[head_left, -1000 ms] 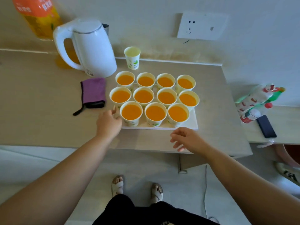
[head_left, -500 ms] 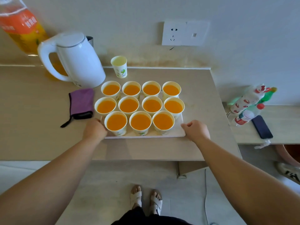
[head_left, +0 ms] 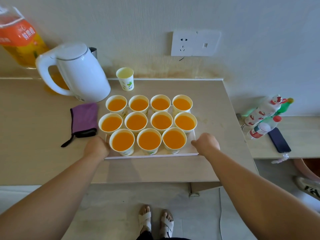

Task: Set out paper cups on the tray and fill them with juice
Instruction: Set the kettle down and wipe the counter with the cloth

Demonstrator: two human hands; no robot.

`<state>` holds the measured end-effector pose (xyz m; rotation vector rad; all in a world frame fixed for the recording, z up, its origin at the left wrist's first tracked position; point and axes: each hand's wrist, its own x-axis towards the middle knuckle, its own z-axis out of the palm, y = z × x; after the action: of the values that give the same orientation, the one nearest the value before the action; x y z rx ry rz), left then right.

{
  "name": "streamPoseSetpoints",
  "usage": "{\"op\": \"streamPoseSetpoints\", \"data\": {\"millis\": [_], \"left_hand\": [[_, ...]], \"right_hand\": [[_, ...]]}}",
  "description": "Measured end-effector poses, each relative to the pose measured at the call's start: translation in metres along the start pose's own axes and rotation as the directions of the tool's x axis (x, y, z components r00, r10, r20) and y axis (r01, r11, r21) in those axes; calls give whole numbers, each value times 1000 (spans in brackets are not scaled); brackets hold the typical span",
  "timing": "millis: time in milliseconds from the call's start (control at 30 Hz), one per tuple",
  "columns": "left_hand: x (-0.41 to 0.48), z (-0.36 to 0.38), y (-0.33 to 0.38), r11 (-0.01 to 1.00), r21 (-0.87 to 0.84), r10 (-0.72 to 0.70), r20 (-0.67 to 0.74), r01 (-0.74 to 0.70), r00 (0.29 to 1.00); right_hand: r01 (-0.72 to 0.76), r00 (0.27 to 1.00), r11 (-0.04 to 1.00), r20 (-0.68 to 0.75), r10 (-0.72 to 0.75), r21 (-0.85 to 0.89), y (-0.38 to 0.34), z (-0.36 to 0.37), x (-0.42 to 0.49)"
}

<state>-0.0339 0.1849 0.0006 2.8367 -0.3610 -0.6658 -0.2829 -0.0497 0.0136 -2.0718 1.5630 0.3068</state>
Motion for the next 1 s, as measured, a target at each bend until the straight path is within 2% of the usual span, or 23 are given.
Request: {"op": "streamPoseSetpoints", "data": {"millis": [133,333,567,833,1000], "left_hand": [[2,-1,0,1000,15,1,18,-1,1000],[6,-4,0,999,46,22,57,-24,998],[10,-6,0,999,44,21,87,-25,996],[12,-6,1,990,119,71,67,-78,995],[14,-5,8,986,164,42,-1,-42,999]], "right_hand": [[-8,1000,1000,21,9,-12,0,-1,2],[-1,999,997,51,-3,71,2,3,4],[-9,999,999,49,7,50,0,5,2],[-3,999,999,-52,1,-37,-6,13,-3],[-8,993,992,-119,-7,-127,-11,18,-2]]}}
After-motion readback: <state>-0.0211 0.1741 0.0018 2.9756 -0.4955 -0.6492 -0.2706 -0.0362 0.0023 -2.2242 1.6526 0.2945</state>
